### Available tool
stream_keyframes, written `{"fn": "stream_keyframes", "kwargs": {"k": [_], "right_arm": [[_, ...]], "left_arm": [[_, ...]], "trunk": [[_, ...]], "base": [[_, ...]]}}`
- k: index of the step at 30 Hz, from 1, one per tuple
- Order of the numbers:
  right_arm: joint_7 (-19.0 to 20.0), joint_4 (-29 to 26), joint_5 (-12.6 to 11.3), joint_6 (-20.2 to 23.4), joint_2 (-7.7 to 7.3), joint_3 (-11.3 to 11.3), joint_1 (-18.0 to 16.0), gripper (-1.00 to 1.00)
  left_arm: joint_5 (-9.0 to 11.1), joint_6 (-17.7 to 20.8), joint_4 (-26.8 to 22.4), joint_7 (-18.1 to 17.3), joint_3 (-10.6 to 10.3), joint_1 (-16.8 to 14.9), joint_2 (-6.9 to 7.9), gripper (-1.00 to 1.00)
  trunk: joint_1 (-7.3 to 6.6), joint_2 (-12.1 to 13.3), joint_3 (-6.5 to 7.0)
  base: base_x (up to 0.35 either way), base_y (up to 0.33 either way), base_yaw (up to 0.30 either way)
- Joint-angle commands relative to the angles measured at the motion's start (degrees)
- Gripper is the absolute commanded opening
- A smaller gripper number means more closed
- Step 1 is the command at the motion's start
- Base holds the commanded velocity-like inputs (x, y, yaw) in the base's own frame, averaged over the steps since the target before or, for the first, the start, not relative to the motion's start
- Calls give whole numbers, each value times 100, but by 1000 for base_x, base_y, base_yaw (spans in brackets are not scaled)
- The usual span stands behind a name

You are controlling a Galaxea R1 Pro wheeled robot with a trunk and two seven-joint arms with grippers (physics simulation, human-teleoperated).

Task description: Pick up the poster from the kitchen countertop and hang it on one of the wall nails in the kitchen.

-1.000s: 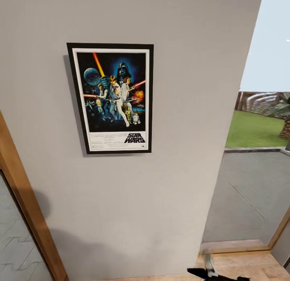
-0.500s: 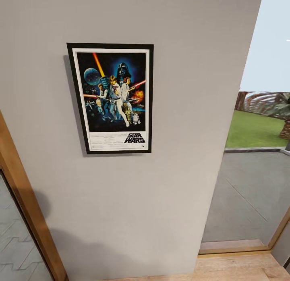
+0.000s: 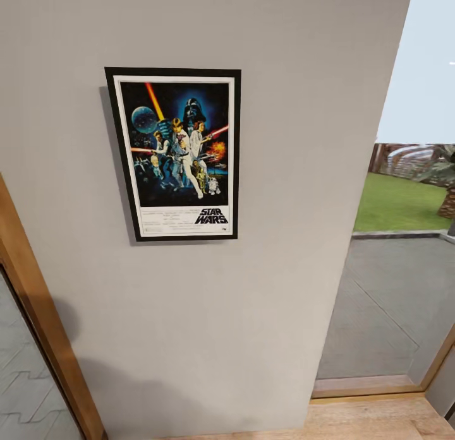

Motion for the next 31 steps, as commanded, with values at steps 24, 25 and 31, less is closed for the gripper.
{"fn": "stream_keyframes", "kwargs": {"k": [24,25,31], "right_arm": [[-415,308,-45,-26,95,44,7,100],[-415,313,-45,-26,96,44,7,100],[-415,321,-45,-26,94,44,9,100]], "left_arm": [[21,44,-10,-32,10,2,-9,100],[21,44,-10,-32,10,2,-10,100],[21,44,-10,-32,9,2,-13,100]], "trunk": [[2,-3,-1],[2,-3,-1],[2,-3,-1]], "base": [[0,0,0],[0,0,0],[0,0,0]]}}
